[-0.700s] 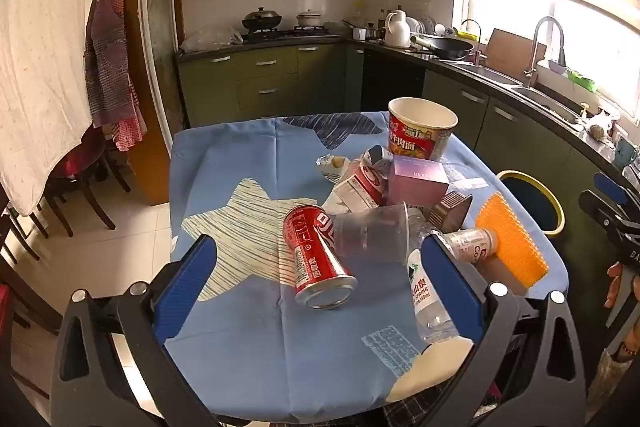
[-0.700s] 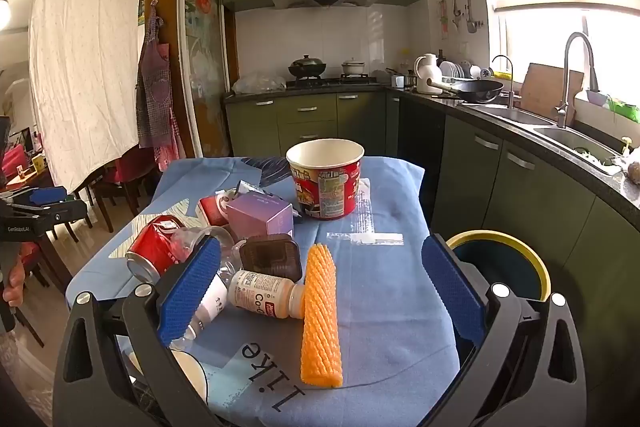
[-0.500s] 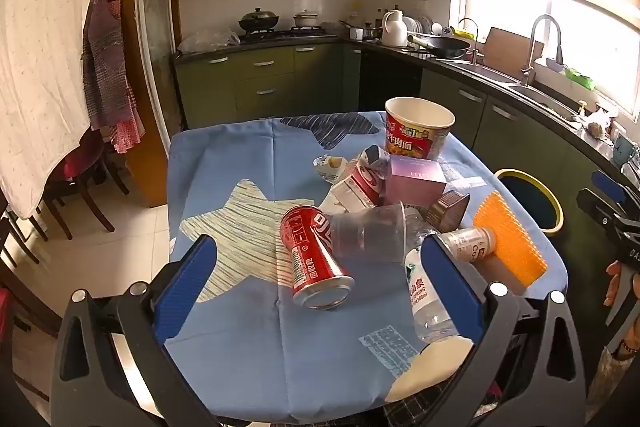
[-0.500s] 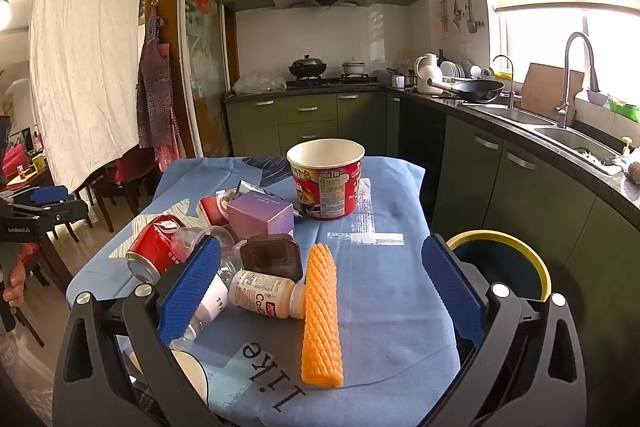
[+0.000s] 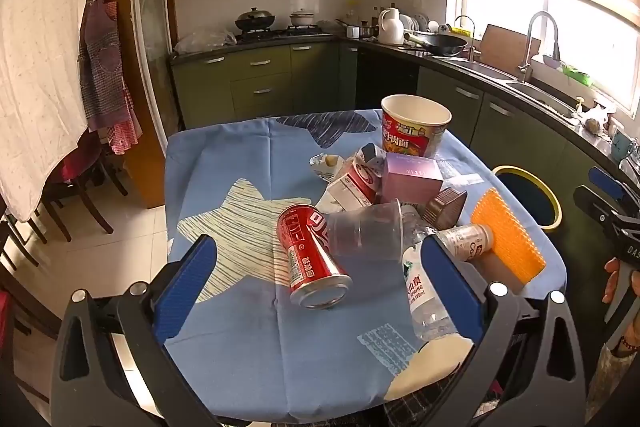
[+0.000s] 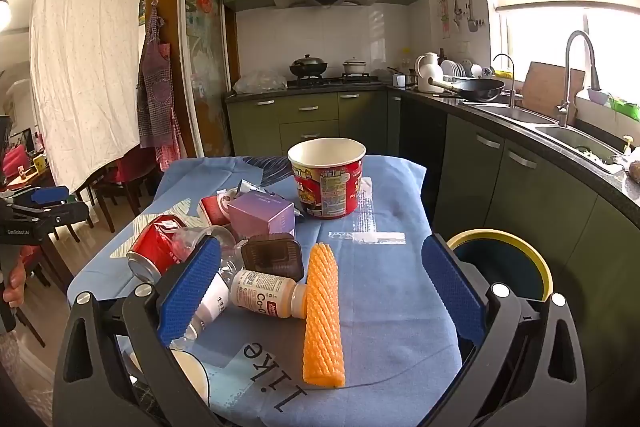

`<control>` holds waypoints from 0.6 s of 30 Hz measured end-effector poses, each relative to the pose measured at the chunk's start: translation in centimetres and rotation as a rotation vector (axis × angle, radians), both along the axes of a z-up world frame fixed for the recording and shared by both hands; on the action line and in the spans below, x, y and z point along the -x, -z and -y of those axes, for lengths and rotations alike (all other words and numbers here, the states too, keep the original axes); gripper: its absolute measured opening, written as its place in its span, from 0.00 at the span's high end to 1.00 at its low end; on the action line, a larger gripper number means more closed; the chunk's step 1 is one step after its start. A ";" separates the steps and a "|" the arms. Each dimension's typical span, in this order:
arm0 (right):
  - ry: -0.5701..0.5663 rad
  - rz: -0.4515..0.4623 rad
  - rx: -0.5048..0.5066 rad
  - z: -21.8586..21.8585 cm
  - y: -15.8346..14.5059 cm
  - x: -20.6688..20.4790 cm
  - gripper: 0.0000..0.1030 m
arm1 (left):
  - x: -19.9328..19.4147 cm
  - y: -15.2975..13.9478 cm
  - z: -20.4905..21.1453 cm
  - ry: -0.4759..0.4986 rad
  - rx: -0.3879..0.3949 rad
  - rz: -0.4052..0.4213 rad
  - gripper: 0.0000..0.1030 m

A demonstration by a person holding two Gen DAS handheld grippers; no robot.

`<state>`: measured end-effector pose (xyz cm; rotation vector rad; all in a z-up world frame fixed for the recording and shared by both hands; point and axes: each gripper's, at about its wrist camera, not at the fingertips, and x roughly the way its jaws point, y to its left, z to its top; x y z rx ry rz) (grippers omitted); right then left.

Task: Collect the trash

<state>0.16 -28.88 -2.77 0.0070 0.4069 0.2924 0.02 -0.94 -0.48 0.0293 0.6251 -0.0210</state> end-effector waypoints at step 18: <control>0.000 -0.003 -0.003 0.0 0.1 -0.1 0.04 | -0.1 0.1 0.1 0.011 0.002 -0.014 0.05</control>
